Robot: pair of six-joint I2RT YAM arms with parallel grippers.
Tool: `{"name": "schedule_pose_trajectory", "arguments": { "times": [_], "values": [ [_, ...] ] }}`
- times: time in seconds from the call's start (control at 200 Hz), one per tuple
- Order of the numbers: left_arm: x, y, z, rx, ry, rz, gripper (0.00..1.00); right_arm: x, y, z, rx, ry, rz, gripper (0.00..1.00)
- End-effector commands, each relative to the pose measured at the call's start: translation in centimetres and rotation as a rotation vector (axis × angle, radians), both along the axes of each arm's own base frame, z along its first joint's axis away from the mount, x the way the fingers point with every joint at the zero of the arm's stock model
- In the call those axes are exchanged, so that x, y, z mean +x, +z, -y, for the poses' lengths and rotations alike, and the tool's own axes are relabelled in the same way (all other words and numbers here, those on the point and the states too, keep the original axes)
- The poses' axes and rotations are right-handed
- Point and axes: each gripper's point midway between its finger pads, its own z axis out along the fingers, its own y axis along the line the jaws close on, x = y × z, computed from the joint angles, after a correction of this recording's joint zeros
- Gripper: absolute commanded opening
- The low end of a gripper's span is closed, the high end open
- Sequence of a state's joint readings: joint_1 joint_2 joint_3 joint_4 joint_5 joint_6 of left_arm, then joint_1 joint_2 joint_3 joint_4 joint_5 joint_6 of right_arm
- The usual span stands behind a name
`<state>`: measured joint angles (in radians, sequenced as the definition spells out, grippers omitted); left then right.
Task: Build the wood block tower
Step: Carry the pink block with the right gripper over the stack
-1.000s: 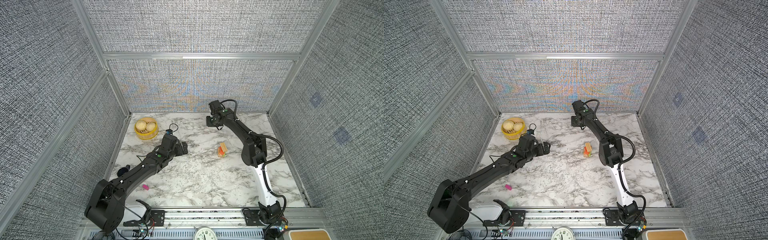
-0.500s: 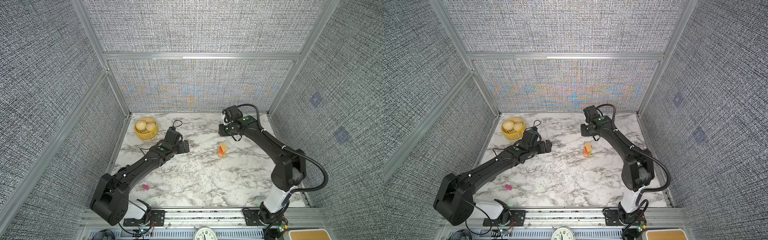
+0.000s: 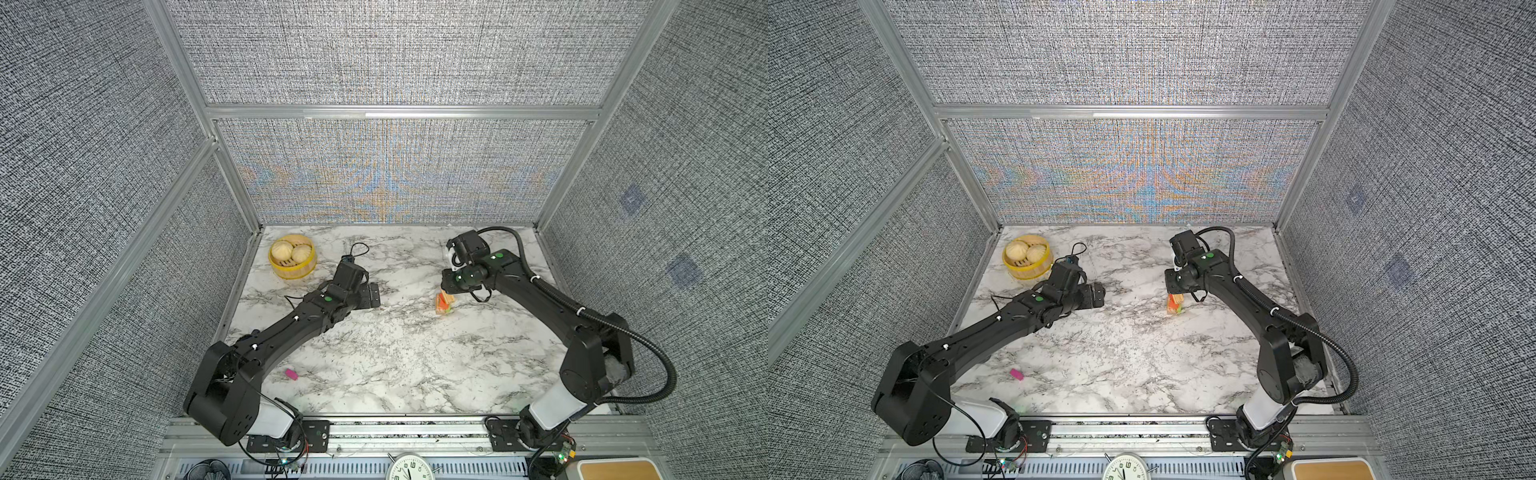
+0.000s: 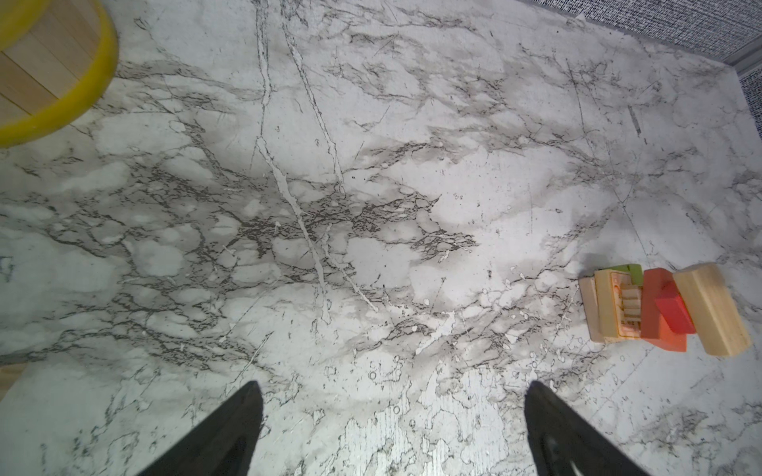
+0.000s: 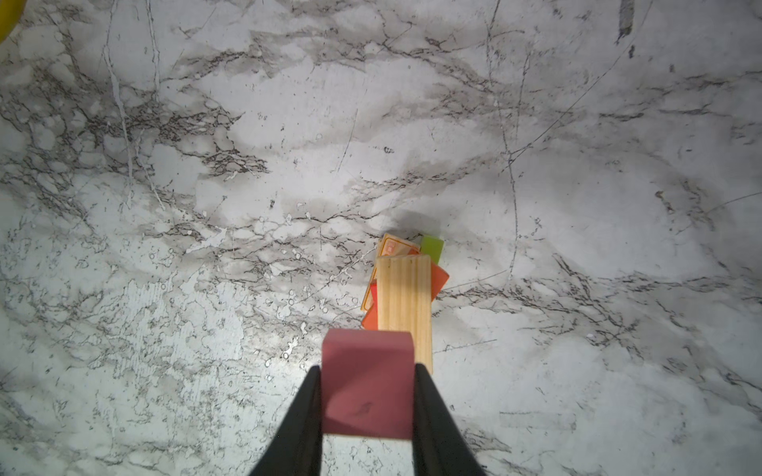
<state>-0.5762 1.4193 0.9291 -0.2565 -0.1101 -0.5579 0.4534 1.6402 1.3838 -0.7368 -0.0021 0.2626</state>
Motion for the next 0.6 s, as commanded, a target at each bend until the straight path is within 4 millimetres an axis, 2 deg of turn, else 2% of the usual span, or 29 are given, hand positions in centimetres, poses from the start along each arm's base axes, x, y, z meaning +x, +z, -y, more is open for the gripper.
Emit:
{"name": "schedule_pose_trajectory", "arguments": {
  "times": [0.0, 0.595],
  "values": [
    [0.3, 0.0, -0.1, 0.010, 0.010, 0.013, 0.99, -0.1, -0.6, 0.2, -0.024, 0.006, -0.012, 0.27],
    [0.2, -1.0, 0.2, 0.006, -0.004, -0.005, 0.99, 0.4, -2.5, 0.7, -0.070, -0.016, -0.034, 0.27]
  ]
}}
